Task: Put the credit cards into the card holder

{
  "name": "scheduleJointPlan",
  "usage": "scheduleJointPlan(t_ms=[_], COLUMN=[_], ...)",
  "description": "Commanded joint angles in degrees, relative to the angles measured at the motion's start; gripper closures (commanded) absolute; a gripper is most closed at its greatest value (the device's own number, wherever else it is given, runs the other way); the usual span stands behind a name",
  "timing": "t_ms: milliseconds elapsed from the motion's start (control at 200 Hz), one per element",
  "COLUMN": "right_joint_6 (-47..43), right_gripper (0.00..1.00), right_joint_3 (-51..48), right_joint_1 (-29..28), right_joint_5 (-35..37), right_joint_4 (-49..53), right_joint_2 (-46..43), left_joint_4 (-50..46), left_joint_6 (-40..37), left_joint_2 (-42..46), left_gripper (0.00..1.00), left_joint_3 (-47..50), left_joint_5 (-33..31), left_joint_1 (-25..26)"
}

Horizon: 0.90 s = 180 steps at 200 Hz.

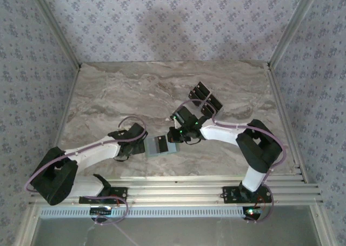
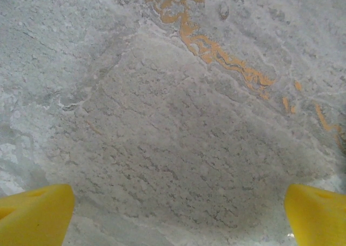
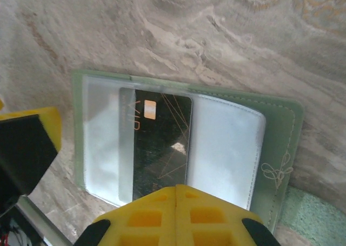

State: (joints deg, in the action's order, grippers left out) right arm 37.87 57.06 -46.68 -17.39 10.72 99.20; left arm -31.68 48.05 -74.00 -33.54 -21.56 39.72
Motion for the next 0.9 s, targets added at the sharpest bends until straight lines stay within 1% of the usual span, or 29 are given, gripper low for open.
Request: scheduleJointPlan(t_ms=[0,490,894], right_joint_6=[-1.3,-1.3,-1.3], right_gripper=[0.93,0.94,0.95], right_joint_3=[2.1,4.2,7.6], right_joint_1=[-0.8,-2.2,-3.5], right_joint_5=[1.9,0.5,-1.7], right_joint_4=[3.1,3.1,3.7], right_joint_2=[2.4,6.7,9.1], left_joint_4=[0.1,3.1,4.5], left_joint_6=[-0.5,-1.3,-1.6], left_joint_2=[-0.8,-5.9,-7.4], left_gripper=[0.0,0.01,0.01], left_joint_3=[0.3,-0.3,-0.3], left_joint_5=[-1.3,0.6,1.8], left_joint_1=[-0.5,-0.5,-0.5])
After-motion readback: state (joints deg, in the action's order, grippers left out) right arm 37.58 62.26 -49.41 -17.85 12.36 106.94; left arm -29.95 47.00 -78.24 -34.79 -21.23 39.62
